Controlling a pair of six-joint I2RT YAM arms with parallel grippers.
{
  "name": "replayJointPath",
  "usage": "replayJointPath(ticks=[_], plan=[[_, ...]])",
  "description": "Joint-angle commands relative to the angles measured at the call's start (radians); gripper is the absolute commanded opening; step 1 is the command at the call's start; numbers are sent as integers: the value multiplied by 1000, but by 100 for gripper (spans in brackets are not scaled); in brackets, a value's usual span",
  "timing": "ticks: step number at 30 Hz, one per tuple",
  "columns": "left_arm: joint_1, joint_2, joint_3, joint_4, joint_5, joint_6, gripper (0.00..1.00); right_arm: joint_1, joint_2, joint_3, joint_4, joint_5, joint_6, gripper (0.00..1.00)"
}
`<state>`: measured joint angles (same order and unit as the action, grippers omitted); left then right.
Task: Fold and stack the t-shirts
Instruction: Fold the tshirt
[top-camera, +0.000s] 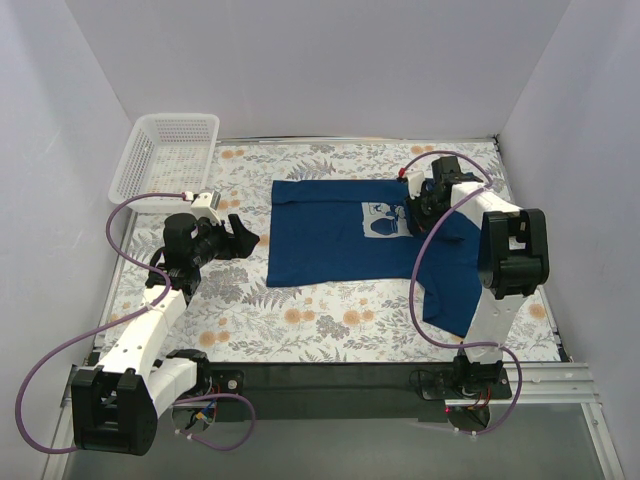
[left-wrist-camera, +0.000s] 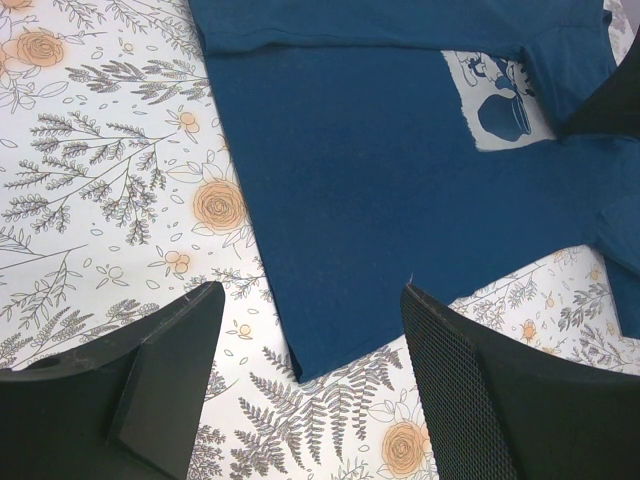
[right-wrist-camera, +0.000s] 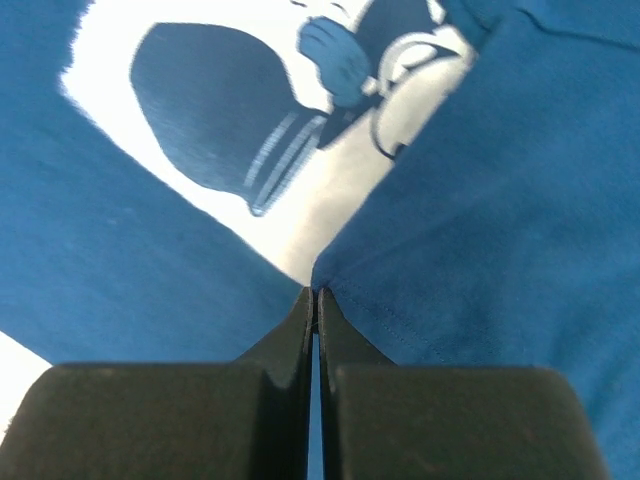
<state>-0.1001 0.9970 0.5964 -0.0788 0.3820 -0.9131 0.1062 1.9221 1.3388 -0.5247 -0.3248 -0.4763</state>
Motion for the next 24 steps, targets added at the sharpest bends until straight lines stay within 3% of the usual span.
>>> replayJointPath(ticks=[1, 17, 20, 24], plan=[[-3, -32, 0, 1, 6, 8, 66, 13, -40, -1, -12, -46, 37, 1], [-4, -34, 0, -1, 5, 8, 66, 20, -25, 22, -20, -95, 97, 1], [-4, -35, -1, 1, 3, 8, 66, 21, -29, 37, -34, -151, 102, 21], [-4, -41, -3, -1, 0, 10, 66, -14, -75, 63, -49, -167, 94, 22]])
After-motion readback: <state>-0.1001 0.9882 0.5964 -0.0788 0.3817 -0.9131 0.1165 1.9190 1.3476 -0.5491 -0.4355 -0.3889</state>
